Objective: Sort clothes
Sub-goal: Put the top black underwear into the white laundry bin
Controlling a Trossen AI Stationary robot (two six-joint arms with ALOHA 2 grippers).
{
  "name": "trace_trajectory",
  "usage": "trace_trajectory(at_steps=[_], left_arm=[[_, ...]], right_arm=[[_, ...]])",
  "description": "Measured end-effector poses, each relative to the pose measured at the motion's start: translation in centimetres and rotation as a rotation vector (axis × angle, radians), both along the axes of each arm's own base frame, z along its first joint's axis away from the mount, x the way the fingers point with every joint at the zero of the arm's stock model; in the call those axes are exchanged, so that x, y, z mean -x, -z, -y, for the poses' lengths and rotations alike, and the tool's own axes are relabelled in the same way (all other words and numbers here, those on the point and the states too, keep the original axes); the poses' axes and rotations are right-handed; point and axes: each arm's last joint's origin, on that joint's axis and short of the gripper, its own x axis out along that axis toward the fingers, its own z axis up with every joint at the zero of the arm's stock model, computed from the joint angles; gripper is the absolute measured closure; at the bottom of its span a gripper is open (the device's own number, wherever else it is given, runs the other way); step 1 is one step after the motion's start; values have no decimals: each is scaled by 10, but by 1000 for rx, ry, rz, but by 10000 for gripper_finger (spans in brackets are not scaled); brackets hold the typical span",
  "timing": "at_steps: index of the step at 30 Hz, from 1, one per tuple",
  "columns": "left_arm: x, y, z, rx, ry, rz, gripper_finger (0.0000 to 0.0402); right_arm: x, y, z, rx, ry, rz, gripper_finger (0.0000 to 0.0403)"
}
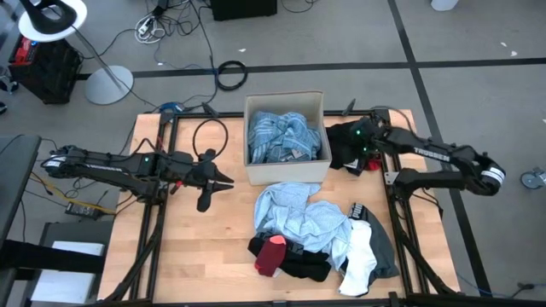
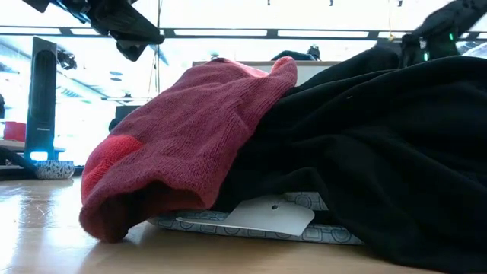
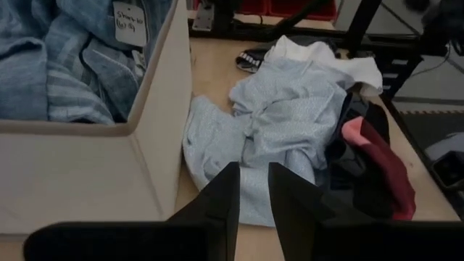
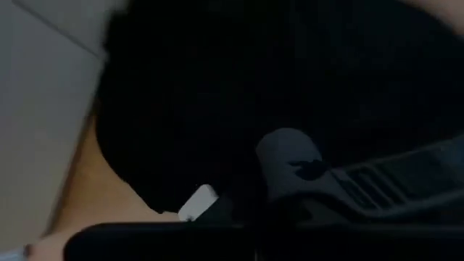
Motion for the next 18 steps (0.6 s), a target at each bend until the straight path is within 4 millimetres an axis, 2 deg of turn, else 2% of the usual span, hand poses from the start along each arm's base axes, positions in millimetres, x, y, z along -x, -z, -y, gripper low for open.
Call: trace_trajectory(at_steps=[3, 8, 11, 13, 18], left_arm=[[0, -1, 0, -20, 9, 6, 321], [-1, 5, -1, -57, 3, 31, 321], [0, 24, -2, -62, -16, 63, 321], [2, 39, -3, -65, -45, 99, 321], [11, 74, -5, -47, -94, 153, 321]], right_arm=[[0, -43, -5, 57, -15, -31, 398], [8, -133, -26, 214, -41, -5, 400], [15, -185, -42, 328, -73, 88, 401], [17, -212, -50, 379, -94, 165, 401], [10, -266, -64, 464, -181, 307, 401]])
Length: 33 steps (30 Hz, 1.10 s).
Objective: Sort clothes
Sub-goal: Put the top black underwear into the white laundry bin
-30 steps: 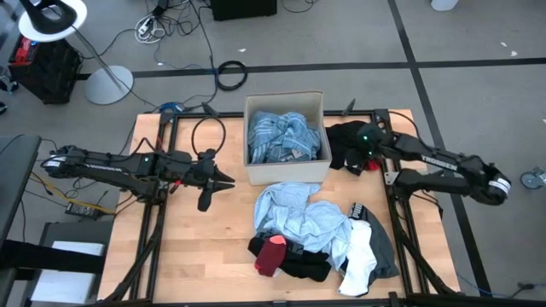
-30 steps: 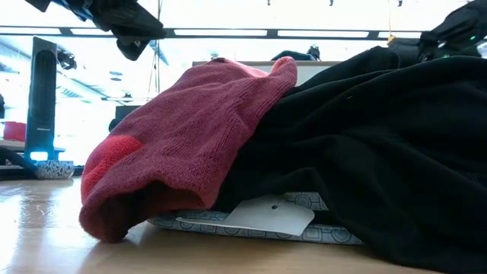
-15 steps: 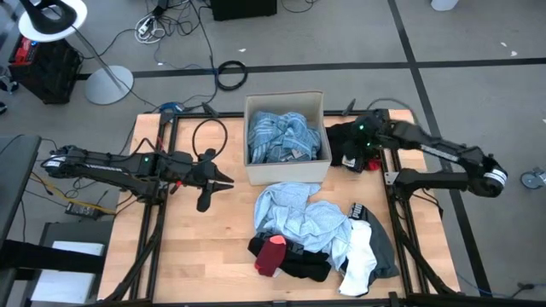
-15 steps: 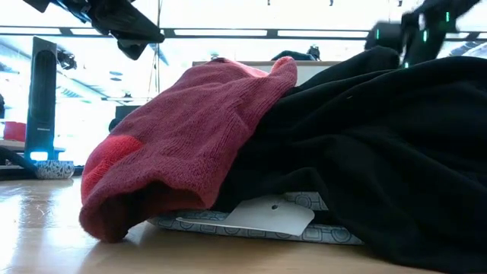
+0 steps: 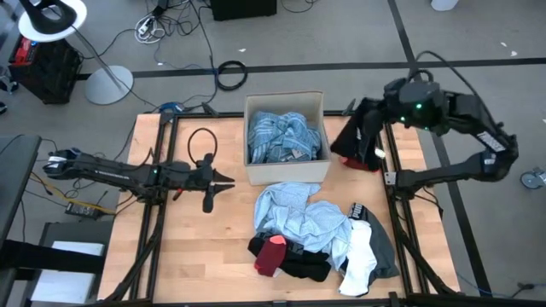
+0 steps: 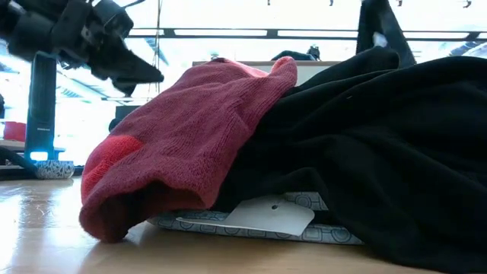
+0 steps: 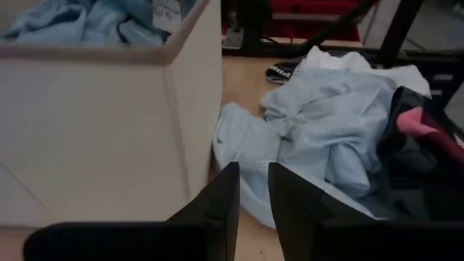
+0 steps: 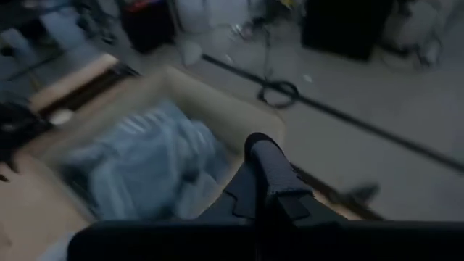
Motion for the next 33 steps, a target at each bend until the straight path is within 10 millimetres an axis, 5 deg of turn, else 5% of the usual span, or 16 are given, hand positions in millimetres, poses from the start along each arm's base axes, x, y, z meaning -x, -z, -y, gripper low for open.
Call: trace_trajectory(at_steps=[16, 25, 33], left_arm=[[12, 20, -1, -3, 1, 6, 321], [12, 21, -1, -5, 2, -7, 321], [12, 19, 0, -1, 12, 18, 321]], right_arm=[[-132, -95, -1, 289, -296, 123, 403], [-183, -83, 9, 350, -426, 185, 402], [-215, -19, 26, 109, -382, -169, 392]])
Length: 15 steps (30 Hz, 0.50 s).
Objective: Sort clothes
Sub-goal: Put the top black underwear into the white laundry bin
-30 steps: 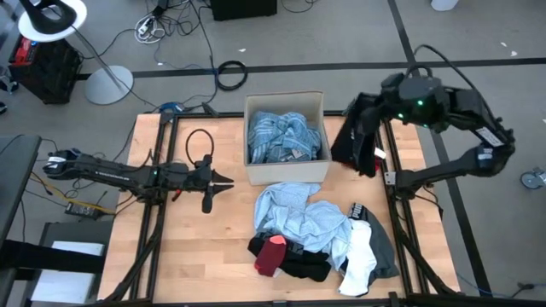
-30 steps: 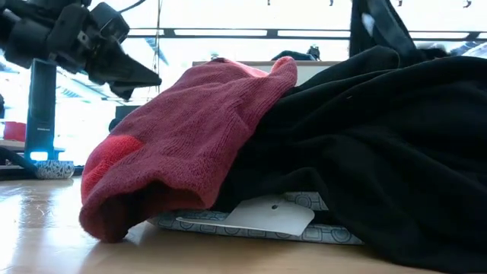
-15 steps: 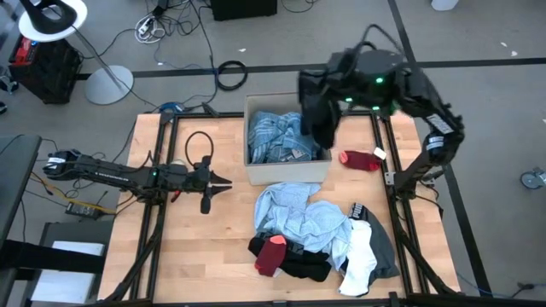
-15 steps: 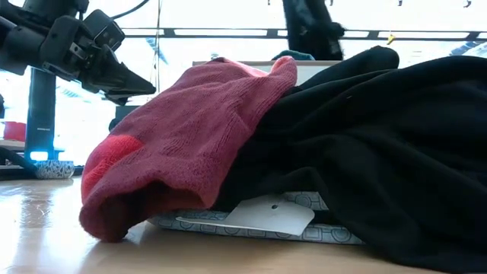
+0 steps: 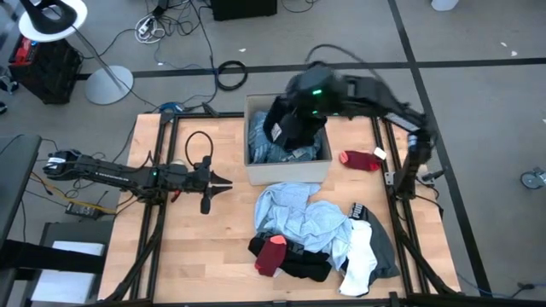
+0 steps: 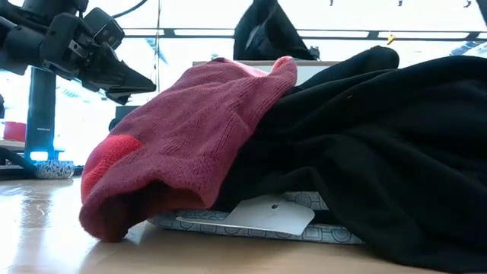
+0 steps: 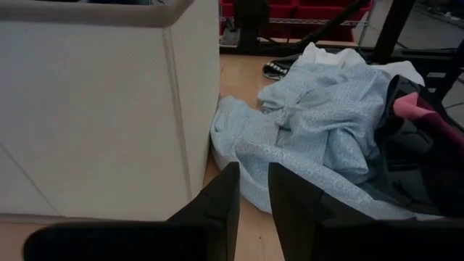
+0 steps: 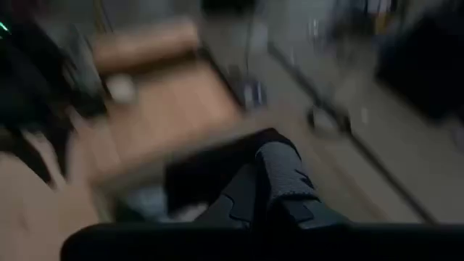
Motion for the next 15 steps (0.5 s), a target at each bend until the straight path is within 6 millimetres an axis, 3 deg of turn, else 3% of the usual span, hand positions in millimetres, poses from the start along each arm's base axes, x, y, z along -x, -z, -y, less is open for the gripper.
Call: trace_trajectory(at_steps=[6, 15], left_arm=[[0, 0, 0, 4, 14, 4, 321], [0, 0, 1, 5, 29, 4, 321]], right_arm=[[-39, 65, 22, -119, 73, -277, 358], [-108, 174, 71, -237, 118, -418, 240]])
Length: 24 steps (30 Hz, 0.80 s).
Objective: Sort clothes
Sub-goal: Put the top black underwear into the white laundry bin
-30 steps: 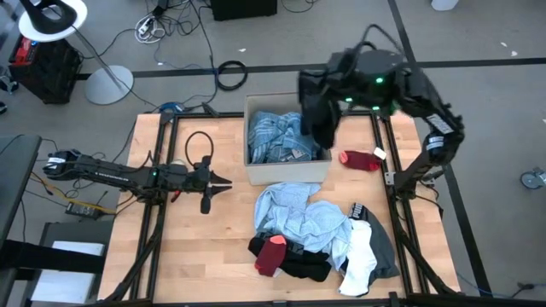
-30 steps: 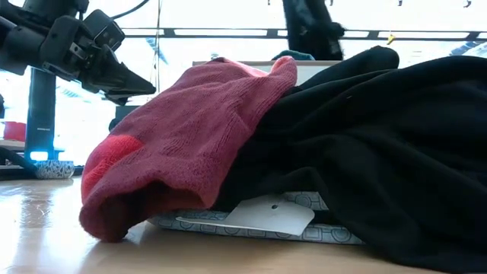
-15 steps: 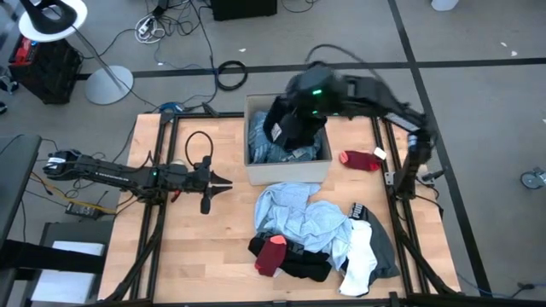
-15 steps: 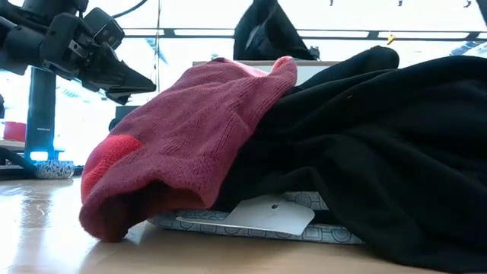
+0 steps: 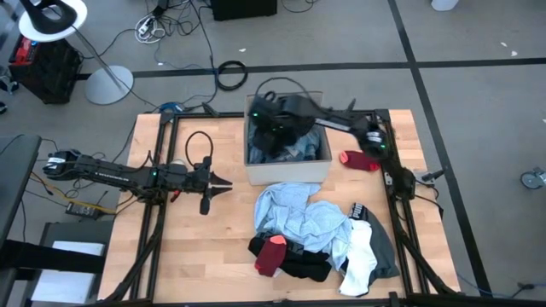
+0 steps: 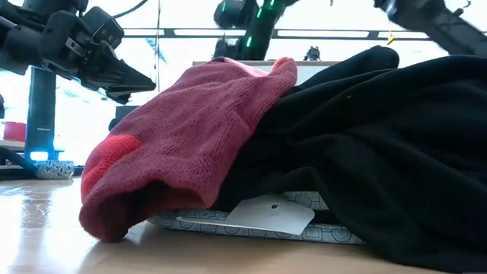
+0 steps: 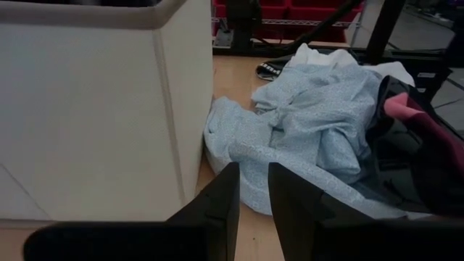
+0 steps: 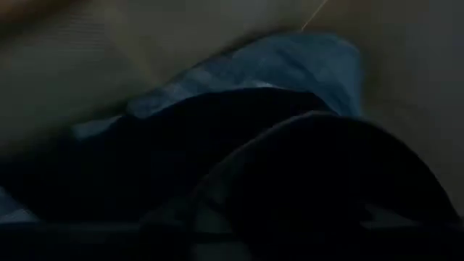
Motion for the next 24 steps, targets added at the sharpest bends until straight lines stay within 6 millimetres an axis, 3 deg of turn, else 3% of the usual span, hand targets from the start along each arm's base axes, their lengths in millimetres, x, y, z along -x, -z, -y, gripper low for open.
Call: trace_trajectory(at_steps=[8, 10, 13, 17, 24], left_arm=[[0, 0, 0, -22, 10, 0, 321], [0, 0, 0, -22, 11, -1, 321], [0, 0, 0, -28, 12, 0, 321], [0, 0, 0, -41, 15, 1, 321], [-1, -3, 0, -44, 15, 30, 321]], right_arm=[[-31, 81, 48, -141, 55, 46, 172], [-32, 92, 54, -176, 58, 40, 167], [-30, 94, 56, -192, 53, 31, 163], [-21, 65, 50, -168, 12, 47, 164], [25, -42, 24, -13, -34, 148, 165]])
